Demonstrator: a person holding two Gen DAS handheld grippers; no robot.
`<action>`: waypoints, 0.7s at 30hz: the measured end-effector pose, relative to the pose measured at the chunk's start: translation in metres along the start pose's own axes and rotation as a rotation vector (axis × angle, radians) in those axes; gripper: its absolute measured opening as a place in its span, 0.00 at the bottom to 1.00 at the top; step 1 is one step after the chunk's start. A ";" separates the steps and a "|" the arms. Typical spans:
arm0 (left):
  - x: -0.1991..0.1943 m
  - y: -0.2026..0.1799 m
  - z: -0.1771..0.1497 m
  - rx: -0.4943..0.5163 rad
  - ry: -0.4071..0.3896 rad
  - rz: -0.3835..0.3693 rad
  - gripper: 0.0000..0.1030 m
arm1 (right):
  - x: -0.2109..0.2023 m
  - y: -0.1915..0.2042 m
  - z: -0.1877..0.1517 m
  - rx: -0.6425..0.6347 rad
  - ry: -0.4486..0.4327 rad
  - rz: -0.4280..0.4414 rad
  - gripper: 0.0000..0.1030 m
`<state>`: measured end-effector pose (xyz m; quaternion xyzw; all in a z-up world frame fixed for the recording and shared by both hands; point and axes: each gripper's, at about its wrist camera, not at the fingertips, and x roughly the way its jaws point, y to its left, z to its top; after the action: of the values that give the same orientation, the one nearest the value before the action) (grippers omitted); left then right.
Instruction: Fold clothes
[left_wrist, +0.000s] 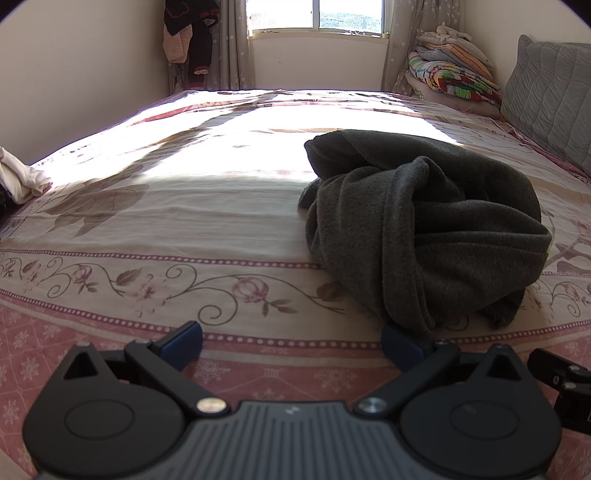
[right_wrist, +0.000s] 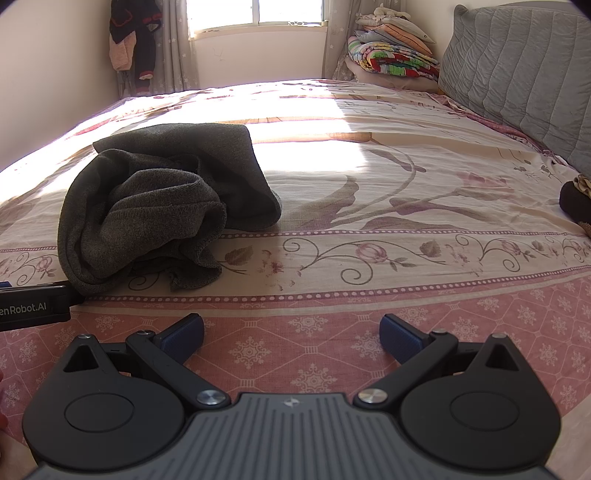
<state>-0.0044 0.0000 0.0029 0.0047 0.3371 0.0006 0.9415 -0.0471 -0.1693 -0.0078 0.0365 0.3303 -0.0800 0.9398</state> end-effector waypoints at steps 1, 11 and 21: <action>0.001 0.000 0.000 0.000 0.000 0.000 1.00 | 0.000 0.000 0.000 0.000 0.000 0.000 1.00; 0.005 0.001 0.000 -0.005 0.000 0.000 1.00 | 0.000 0.000 0.000 0.000 0.000 0.000 1.00; 0.006 -0.001 0.002 -0.004 0.000 0.001 1.00 | -0.002 0.001 0.001 -0.002 0.000 -0.001 1.00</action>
<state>0.0015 -0.0012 -0.0001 0.0031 0.3373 0.0018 0.9414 -0.0479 -0.1677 -0.0060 0.0354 0.3304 -0.0804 0.9398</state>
